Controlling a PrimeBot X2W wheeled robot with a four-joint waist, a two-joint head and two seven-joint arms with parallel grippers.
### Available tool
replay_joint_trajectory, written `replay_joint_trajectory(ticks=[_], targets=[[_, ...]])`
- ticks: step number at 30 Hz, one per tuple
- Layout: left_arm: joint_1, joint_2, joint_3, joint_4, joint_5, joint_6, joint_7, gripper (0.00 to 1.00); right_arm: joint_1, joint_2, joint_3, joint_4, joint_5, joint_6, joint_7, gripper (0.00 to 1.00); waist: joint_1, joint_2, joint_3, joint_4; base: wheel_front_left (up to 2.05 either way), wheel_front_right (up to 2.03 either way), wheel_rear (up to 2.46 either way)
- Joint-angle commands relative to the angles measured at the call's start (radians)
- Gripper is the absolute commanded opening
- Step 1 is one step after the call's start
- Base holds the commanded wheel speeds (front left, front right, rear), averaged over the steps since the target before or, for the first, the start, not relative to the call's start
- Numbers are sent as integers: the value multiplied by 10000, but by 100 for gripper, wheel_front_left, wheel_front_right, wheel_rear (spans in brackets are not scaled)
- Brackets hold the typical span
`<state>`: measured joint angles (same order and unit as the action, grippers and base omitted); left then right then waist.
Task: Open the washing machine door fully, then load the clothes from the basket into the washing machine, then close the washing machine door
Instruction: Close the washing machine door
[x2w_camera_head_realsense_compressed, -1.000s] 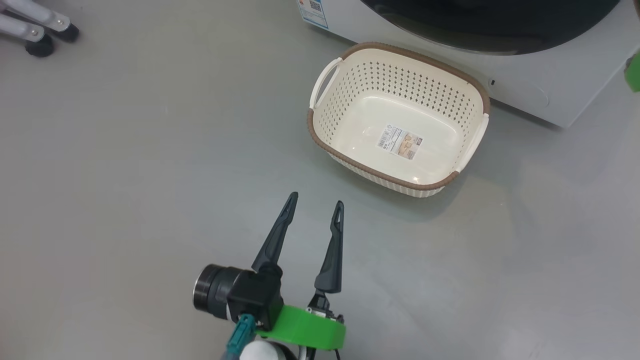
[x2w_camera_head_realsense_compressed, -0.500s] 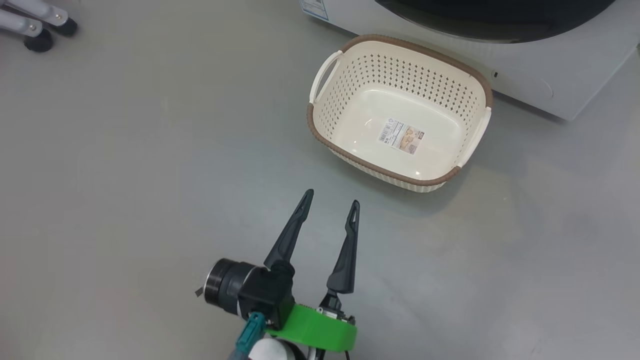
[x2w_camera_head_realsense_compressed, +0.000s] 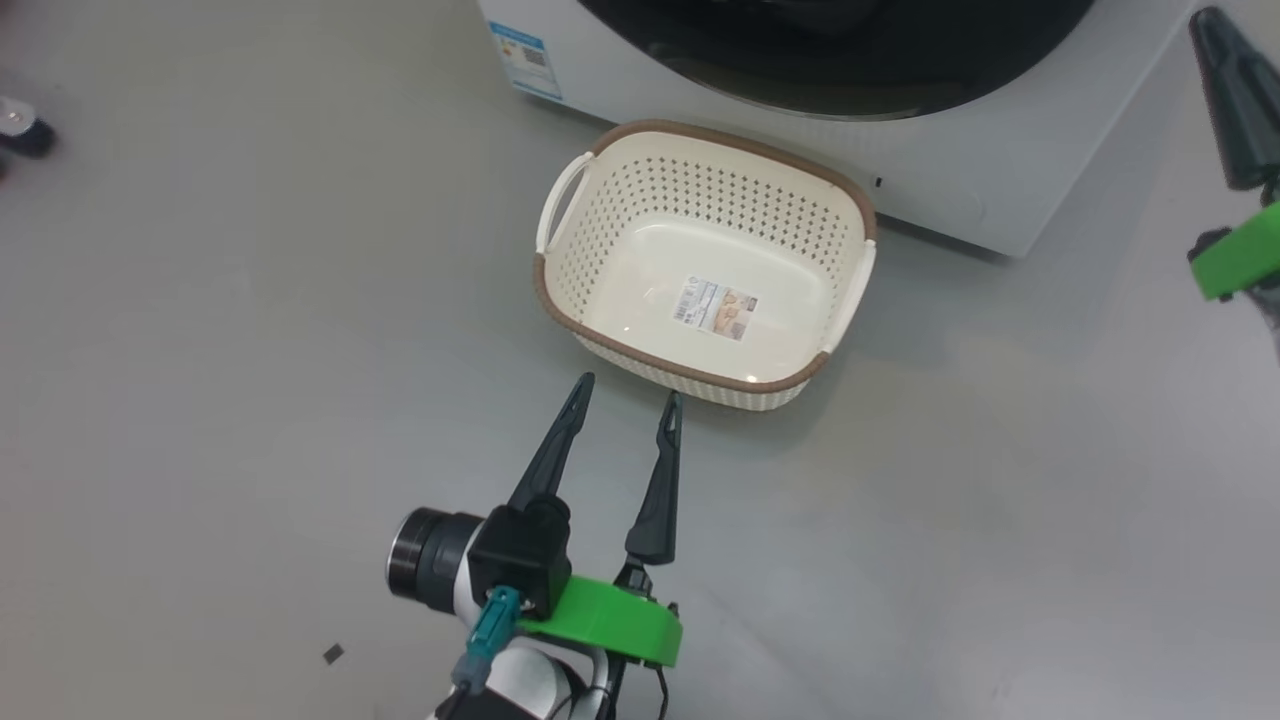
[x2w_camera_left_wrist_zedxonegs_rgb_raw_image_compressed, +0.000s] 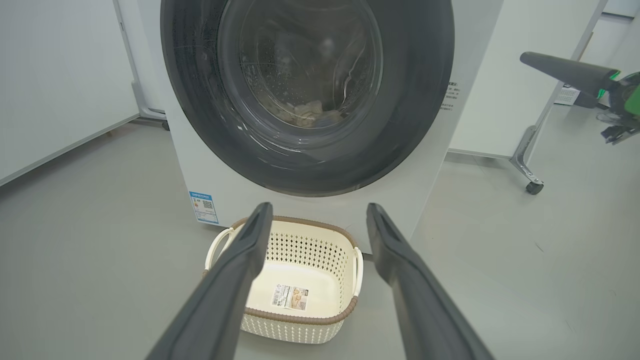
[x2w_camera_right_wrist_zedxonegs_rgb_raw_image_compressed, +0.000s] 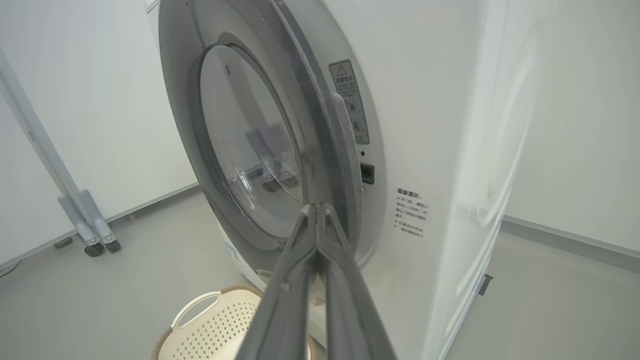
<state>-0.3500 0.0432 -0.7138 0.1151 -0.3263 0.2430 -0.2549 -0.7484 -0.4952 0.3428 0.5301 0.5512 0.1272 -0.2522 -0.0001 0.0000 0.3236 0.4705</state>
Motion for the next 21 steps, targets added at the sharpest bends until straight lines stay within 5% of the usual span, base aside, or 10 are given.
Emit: replay_joint_trajectory(ticks=[1, 12, 15, 18, 21], targets=[[-294, 70, 383, -197, 82, 261, -68, 100, 331, 76, -214, -435, -114, 35, -94, 0, 1, 0, -338, -543, 0, 0, 0], [-305, 83, 1013, 709, 237, -270, -68, 100, 3937, 1627, -2095, -2230, -1424, 35, -95, 2, 1, 0, -1182, -2245, 0, 0, 0], [-230, 109, 1210, 930, 222, -378, -68, 100, 4688, 2086, -2498, -2613, -1766, 35, -95, 38, 1, 0, -1439, -2626, 0, 0, 0], [-135, 192, 1429, 1088, 225, -445, -68, 100, 5315, 2522, -2771, -2975, -2069, 35, -92, 100, 1, 0, -1704, -3017, 0, 0, 0], [-39, 244, 1540, 1179, 205, -503, -68, 100, 5686, 2795, -2942, -3183, -2236, 35, -50, 100, 1, 0, -1885, -3249, 0, 0, 0]])
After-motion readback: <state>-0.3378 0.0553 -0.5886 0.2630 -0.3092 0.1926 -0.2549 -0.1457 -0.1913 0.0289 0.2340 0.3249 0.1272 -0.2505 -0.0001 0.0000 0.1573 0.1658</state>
